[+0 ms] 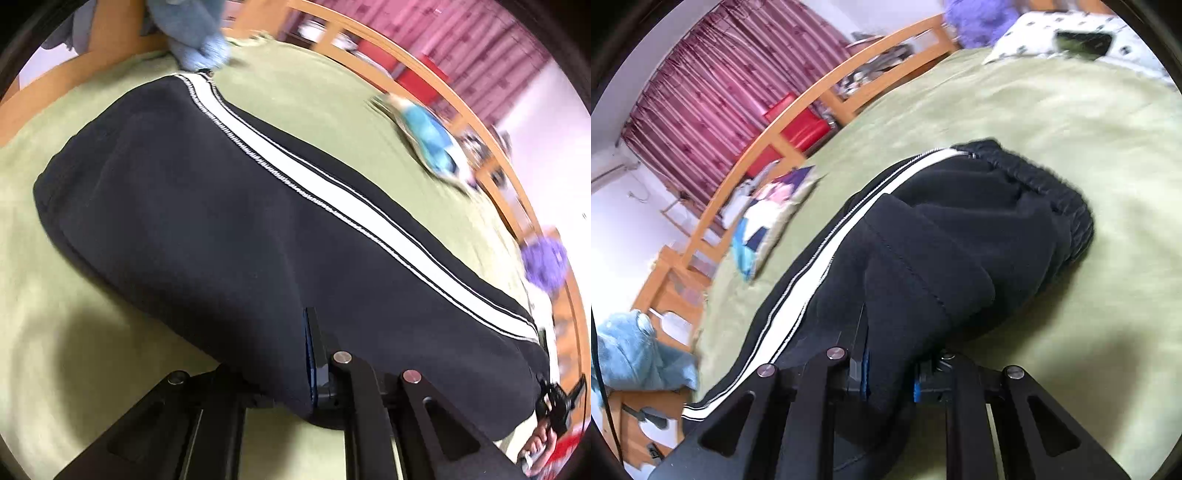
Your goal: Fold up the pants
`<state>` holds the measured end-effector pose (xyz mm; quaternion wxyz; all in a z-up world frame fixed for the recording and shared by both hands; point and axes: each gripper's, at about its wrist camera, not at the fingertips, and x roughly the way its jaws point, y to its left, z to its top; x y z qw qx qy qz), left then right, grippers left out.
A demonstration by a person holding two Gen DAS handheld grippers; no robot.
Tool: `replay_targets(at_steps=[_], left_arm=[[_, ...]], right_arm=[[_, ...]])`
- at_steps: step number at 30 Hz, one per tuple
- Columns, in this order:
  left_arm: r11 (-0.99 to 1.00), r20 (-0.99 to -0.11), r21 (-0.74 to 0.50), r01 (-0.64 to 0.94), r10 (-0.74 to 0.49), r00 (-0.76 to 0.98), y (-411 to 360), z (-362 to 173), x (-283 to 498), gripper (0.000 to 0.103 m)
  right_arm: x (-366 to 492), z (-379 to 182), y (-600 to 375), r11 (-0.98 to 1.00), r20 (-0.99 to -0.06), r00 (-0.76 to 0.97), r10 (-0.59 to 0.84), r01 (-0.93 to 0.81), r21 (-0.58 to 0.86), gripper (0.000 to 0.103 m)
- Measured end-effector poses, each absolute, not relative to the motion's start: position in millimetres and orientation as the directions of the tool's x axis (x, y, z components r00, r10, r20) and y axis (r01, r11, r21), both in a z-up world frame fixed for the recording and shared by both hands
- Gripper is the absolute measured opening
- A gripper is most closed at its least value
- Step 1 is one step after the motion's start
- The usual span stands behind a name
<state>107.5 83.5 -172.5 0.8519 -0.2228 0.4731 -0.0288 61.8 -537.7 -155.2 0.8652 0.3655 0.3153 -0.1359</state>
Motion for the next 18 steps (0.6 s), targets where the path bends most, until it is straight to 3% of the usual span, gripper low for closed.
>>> replay_targets(at_steps=[5,9,10,12,18], left_arm=[[0.915,-0.806,-0.396,-0.071,-0.310,0.504,26.5,-178.9,59.3,0.013],[0.936,-0.844,-0.334,-0.110,-0.245,0.478,25.8,-180.7,44.0,0.034],[0.936,-0.845,-0.331,-0.117,-0.239,0.478,30.0,-176.5,40.5,0.042],[0.942,-0.840,-0.304,-0.141,-0.195,0.506,51.0,-163.6,27.1,0.057],[0.961,-0.815,-0.214,-0.176,-0.077,0.574,108.4,-140.1,28.5,0.060]], right_arm=[[-29.0,-145.8,-588.8,0.726,-0.704,0.698,-0.131,0.551,0.411,0.017],[-51.0,-177.4,-605.3,0.747,-0.789,0.609,-0.086,0.563,0.353,0.036],[-54.5,-183.1,-601.2,0.752,-0.807,0.580,-0.106,0.578,0.316,0.045],[-66.7,-182.3,-591.4,0.760,-0.804,0.574,-0.153,0.588,0.276,0.052],[-91.6,-146.7,-560.6,0.781,-0.803,0.535,-0.262,0.606,0.150,0.052]])
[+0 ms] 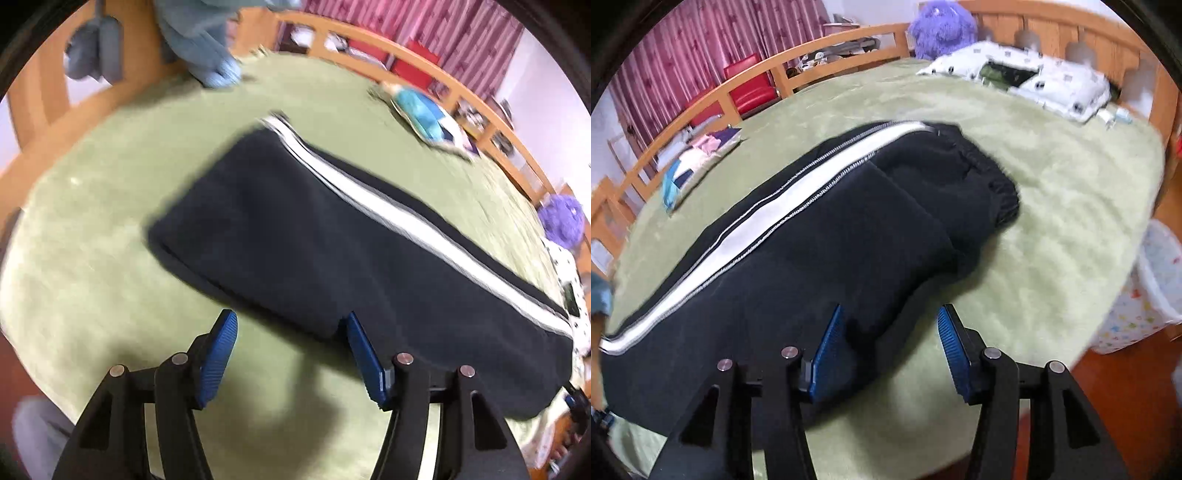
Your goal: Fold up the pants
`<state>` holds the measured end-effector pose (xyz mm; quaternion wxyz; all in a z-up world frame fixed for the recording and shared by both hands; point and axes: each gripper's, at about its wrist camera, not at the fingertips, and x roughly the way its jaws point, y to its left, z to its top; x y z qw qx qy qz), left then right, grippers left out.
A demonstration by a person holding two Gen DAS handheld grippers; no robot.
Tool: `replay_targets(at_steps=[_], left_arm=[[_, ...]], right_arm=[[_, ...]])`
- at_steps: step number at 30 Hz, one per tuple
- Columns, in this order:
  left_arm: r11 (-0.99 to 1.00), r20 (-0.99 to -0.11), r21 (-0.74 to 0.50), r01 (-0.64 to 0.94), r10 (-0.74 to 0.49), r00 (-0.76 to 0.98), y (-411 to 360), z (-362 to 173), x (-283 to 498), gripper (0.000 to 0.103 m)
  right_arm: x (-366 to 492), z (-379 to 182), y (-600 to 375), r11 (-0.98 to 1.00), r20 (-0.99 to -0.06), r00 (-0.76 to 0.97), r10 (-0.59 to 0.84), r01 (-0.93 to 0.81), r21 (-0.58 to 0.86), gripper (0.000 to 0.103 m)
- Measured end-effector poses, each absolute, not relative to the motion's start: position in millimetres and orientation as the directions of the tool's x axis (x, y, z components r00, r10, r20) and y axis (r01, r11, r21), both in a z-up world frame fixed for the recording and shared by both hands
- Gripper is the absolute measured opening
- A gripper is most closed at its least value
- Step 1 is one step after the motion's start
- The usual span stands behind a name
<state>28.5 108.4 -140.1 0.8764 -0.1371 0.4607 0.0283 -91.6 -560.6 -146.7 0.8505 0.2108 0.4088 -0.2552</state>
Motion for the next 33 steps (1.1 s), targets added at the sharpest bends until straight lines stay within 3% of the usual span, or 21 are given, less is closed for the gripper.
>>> replay_targets(at_steps=[5,9,17,18,19,22,26,28,31,33], left_arm=[[0.960,-0.755,-0.223,-0.171,-0.059,0.653,159.5,-119.2,62.7,0.060],[0.970,-0.749,-0.228,-0.083,-0.120,0.652,167.5,-112.4,123.5,0.060],[0.977,-0.797,-0.214,0.011,-0.181,0.577,142.0,-147.3,227.2,0.059],[0.975,-0.824,-0.221,0.017,-0.197,0.531,138.9,-158.6,238.4,0.045],[0.965,-0.837,-0.258,0.041,-0.245,0.490,136.3,-168.6,245.0,0.024],[0.948,-0.813,-0.304,0.088,-0.307,0.495,142.0,-166.0,236.3,0.013],[0.915,-0.740,-0.391,0.097,-0.375,0.558,168.5,-132.8,221.5,0.013],[0.936,-0.748,-0.338,0.093,-0.328,0.577,164.2,-136.6,223.7,0.017],[0.984,-0.859,-0.170,0.054,-0.174,0.481,143.2,-168.6,239.3,0.028],[0.980,-0.848,-0.198,0.026,-0.184,0.497,149.1,-161.7,231.0,0.031]], right_arm=[[-100.4,-115.8,-529.5,0.774,-0.761,0.572,-0.305,0.615,0.152,0.053],[-77.0,-103.2,-495.8,0.785,-0.753,0.597,-0.277,0.593,0.181,0.053],[-18.2,-106.7,-421.6,0.833,-0.778,0.583,-0.235,0.533,0.148,0.053],[-12.4,-109.1,-415.5,0.839,-0.782,0.579,-0.232,0.526,0.140,0.053],[-7.2,-111.6,-410.0,0.845,-0.786,0.573,-0.231,0.519,0.130,0.053],[13.3,-121.1,-398.2,0.858,-0.806,0.541,-0.240,0.506,0.084,0.053],[28.8,-120.3,-391.7,0.868,-0.801,0.548,-0.241,0.490,0.074,0.053],[30.1,-119.8,-389.8,0.871,-0.795,0.558,-0.236,0.484,0.081,0.053],[32.3,-127.3,-388.2,0.878,-0.807,0.552,-0.207,0.469,0.096,0.053],[29.6,-134.8,-387.2,0.878,-0.824,0.535,-0.187,0.467,0.103,0.053]])
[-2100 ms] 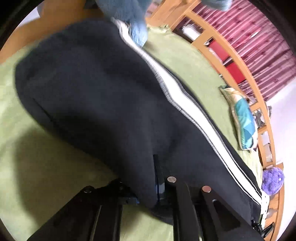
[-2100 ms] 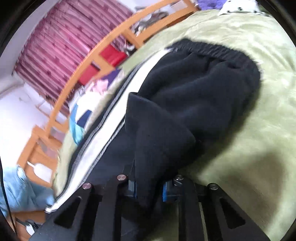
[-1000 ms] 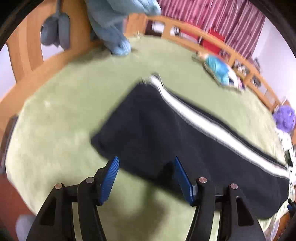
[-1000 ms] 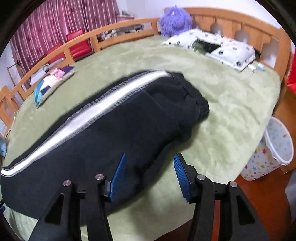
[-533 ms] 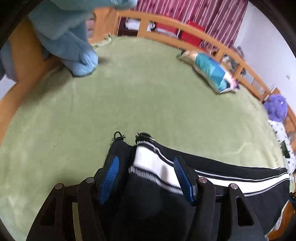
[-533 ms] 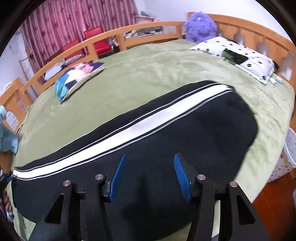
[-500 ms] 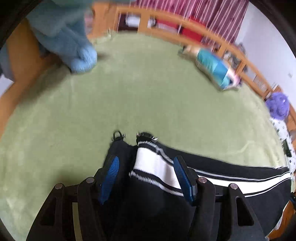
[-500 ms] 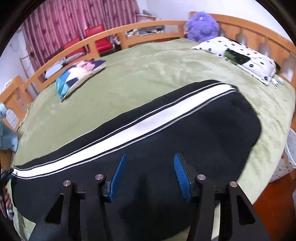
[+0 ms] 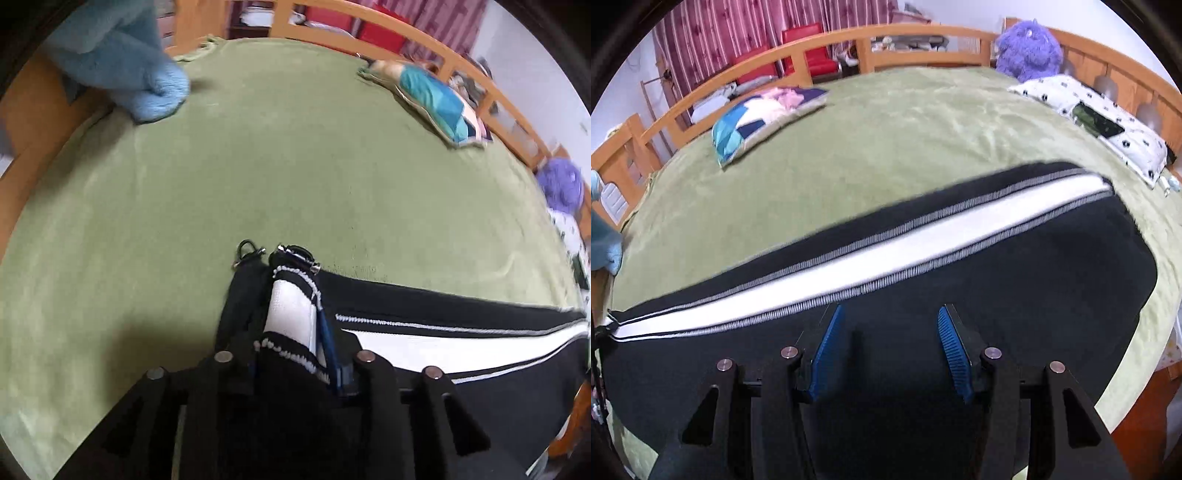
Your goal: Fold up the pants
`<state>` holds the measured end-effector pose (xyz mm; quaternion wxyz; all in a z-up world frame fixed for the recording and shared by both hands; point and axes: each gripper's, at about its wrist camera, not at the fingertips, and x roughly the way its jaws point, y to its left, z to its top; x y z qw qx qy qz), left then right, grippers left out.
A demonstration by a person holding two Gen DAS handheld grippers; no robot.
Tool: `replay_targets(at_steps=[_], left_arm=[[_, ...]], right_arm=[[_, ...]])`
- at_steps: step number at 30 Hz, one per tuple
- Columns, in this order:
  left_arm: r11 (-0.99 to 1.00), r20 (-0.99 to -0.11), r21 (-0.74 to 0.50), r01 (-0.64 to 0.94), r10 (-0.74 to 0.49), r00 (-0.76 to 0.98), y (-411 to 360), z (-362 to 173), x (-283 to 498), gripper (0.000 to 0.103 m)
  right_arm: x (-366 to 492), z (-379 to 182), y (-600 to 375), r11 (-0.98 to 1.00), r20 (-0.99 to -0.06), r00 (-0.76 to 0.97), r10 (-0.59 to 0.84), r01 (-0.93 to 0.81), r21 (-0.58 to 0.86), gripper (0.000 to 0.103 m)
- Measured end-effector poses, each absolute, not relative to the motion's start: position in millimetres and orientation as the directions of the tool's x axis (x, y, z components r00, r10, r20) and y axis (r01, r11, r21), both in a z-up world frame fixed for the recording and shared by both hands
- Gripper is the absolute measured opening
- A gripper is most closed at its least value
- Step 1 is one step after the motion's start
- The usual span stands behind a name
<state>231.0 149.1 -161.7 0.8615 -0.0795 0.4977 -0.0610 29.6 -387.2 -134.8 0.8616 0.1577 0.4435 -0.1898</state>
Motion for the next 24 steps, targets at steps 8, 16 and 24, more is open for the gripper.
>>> replay_targets(at_steps=[8,16,24], left_arm=[[0.969,-0.792,-0.246,0.000,-0.201,0.577,200.0,-111.5,140.3,0.066],[0.938,-0.779,-0.346,-0.002,-0.286,0.557,223.7,-147.6,85.6,0.045],[0.973,-0.823,-0.226,0.050,-0.218,0.525,189.7,-159.7,106.2,0.008]], right_arm=[[11.5,-136.3,-375.0,0.881,-0.810,0.570,-0.134,0.442,0.165,0.053],[3.4,-134.1,-350.2,0.893,-0.800,0.594,-0.091,0.404,0.197,0.053],[-5.6,-129.3,-340.9,0.898,-0.802,0.587,-0.114,0.406,0.169,0.053]])
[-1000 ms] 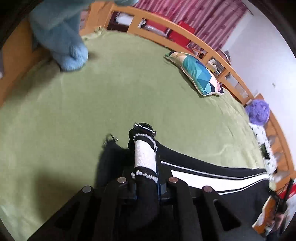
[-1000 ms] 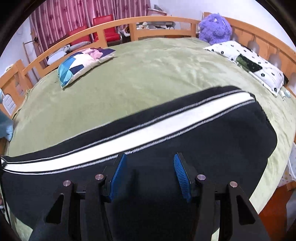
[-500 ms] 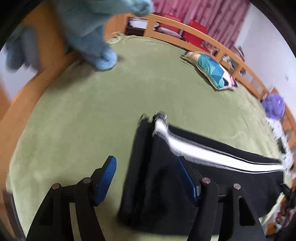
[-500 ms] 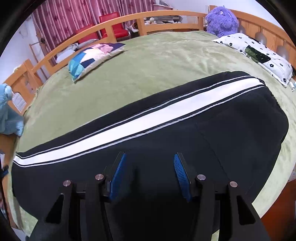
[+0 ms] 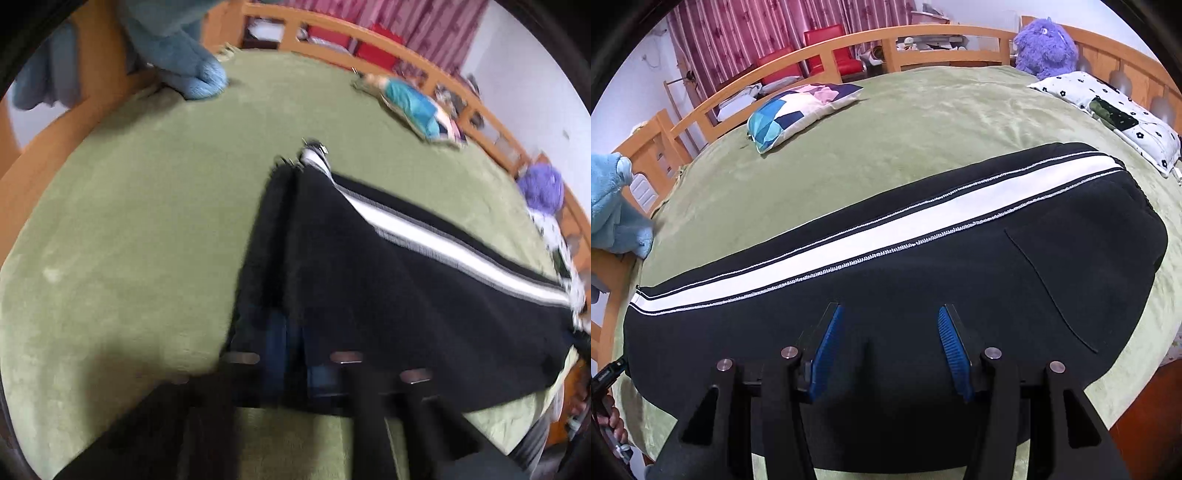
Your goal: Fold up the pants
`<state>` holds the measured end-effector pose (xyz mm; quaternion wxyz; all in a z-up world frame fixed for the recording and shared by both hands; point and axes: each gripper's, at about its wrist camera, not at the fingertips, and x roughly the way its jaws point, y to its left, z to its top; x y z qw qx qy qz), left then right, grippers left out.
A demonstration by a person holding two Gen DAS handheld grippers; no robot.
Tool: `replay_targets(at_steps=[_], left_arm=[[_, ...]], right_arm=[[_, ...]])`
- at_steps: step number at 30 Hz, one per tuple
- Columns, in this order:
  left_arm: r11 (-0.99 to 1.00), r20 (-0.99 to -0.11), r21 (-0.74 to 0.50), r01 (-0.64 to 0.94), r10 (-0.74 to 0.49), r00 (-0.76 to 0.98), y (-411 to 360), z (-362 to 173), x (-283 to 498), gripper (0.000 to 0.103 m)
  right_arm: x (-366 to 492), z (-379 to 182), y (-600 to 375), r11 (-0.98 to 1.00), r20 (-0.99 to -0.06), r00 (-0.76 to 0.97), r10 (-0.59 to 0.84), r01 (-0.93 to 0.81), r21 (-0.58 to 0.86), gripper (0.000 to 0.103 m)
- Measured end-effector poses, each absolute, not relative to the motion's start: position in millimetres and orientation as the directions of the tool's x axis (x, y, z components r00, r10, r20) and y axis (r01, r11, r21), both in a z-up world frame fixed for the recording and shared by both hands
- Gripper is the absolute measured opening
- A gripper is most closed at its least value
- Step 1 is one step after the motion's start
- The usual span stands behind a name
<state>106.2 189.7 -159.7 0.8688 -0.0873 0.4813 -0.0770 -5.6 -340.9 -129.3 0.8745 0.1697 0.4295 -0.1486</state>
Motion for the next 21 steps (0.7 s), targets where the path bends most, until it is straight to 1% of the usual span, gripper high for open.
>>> replay_targets(at_steps=[2,3,5,6,8,9,11,12,13,15,19,21], left_arm=[[0.972,-0.803,-0.232,0.041,-0.215,0.556,198.4,-148.2,101.4,0.007],[0.962,-0.772,-0.272,0.014,-0.227,0.593,213.3,-135.2,95.3,0.007],[0.942,-0.748,-0.337,0.001,-0.268,0.607,228.6,-125.6,91.9,0.007],[0.942,-0.765,-0.336,-0.002,-0.272,0.584,231.0,-127.2,93.8,0.007],[0.957,-0.800,-0.290,-0.013,-0.235,0.552,223.7,-139.7,97.4,0.007],[0.969,-0.829,-0.249,-0.011,-0.207,0.519,216.4,-149.1,99.3,0.010],[0.977,-0.858,-0.210,-0.022,-0.174,0.483,209.3,-158.2,98.1,0.016],[0.977,-0.860,-0.210,-0.030,-0.170,0.482,209.1,-158.2,95.9,0.025],[0.975,-0.862,-0.217,-0.046,-0.169,0.479,210.2,-157.6,92.2,0.045],[0.962,-0.857,-0.268,-0.057,-0.211,0.470,212.8,-158.4,84.7,0.071],[0.939,-0.839,-0.338,-0.067,-0.268,0.474,213.3,-170.3,70.6,0.071],[0.916,-0.829,-0.386,-0.107,-0.294,0.476,213.8,-181.9,73.6,0.069]], right_arm=[[-7.9,-129.9,-342.3,0.894,-0.801,0.585,-0.124,0.416,0.166,0.053],[-8.8,-130.4,-343.9,0.891,-0.801,0.586,-0.122,0.420,0.171,0.053],[-10.0,-130.4,-348.1,0.886,-0.802,0.584,-0.126,0.429,0.174,0.053],[-10.6,-130.4,-349.3,0.885,-0.801,0.585,-0.128,0.432,0.174,0.053],[-10.4,-131.7,-352.1,0.883,-0.803,0.583,-0.126,0.435,0.177,0.053],[-9.9,-132.8,-353.2,0.882,-0.804,0.582,-0.122,0.434,0.181,0.053],[-9.0,-134.9,-354.0,0.881,-0.807,0.580,-0.112,0.433,0.190,0.053],[-9.5,-135.5,-354.1,0.881,-0.807,0.580,-0.108,0.433,0.193,0.053],[-10.7,-135.7,-353.9,0.881,-0.806,0.583,-0.103,0.429,0.198,0.053],[-12.7,-135.7,-354.2,0.882,-0.806,0.583,-0.105,0.429,0.195,0.053],[-15.7,-139.6,-359.7,0.875,-0.808,0.582,-0.093,0.435,0.212,0.053],[-16.3,-143.0,-362.7,0.868,-0.812,0.578,-0.082,0.441,0.227,0.053]])
